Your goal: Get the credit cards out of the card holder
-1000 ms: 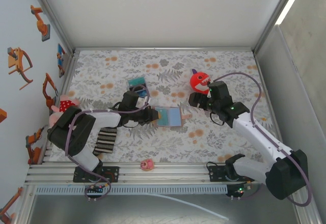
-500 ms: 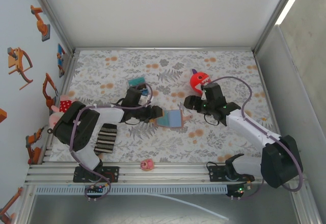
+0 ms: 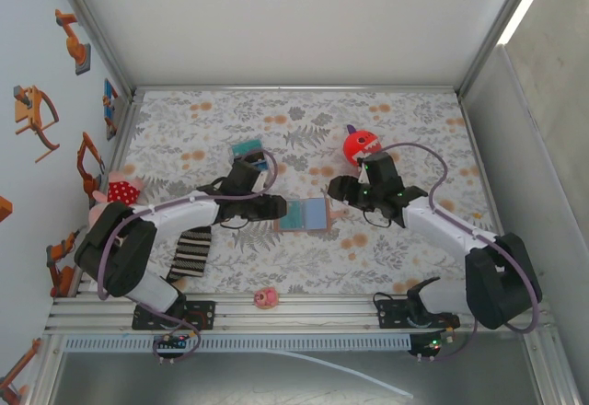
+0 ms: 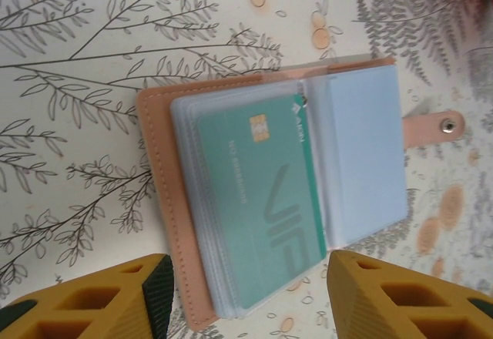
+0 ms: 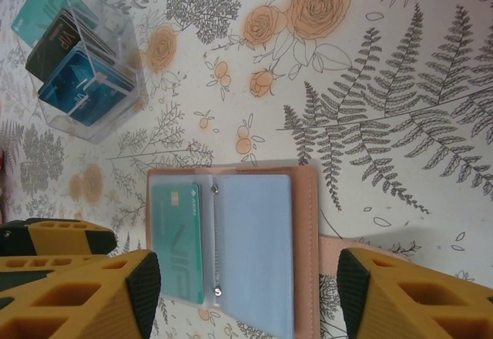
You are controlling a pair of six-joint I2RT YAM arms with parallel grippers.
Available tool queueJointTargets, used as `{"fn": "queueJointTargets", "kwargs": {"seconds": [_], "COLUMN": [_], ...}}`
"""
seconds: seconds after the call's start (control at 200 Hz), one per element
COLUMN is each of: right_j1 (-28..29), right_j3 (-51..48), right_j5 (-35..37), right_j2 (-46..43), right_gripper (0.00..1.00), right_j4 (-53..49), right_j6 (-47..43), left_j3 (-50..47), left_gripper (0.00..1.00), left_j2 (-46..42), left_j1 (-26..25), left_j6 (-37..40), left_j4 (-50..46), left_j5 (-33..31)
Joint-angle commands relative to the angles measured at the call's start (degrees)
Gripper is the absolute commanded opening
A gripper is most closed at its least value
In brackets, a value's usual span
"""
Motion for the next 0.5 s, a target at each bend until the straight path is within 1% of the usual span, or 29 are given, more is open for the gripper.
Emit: {"fn": "queueJointTargets", "kwargs": {"seconds": [0.0, 0.1, 0.18, 0.28, 0.391, 0.496], "right_j1": [1.04, 2.53, 3.92, 5.61, 7.03, 7.83], "right_j3": [-0.56, 0.03, 0.39, 0.91, 1.63, 2.31], "right_j5": [-1.55, -1.41, -1.08, -1.58, -2.61, -3.67], "right_j2": [0.56, 1.40, 2.27, 4.38, 7.18, 9.36], "right_gripper": [0.60, 0.56, 0.53, 0.52, 0.51, 0.46], "right_j4": [2.58, 2.09, 2.23, 3.58, 5.09, 6.22], "right_j6": [1.54, 1.45, 1.47, 2.15, 2.70, 3.19], "left_j3": [0.48, -0.72, -2.13, -2.91, -3.06, -3.03], "left_gripper": [0.55, 0.52, 0.51, 0.48, 0.41, 0.33], "left_j2": [-0.72, -0.77, -0.67, 0.56, 2.51, 3.87], "left_j1": [-1.67, -2.51, -2.50, -2.47, -2.60, -2.58], "left_j6": [0.96, -0.77, -2.23, -3.33, -4.19, -4.37], "left_j4": [-2.47, 0.19, 3.40, 6.64, 8.85, 10.27], "left_j5": [-7.32, -8.61, -8.07, -6.30, -4.74, -3.57]}}
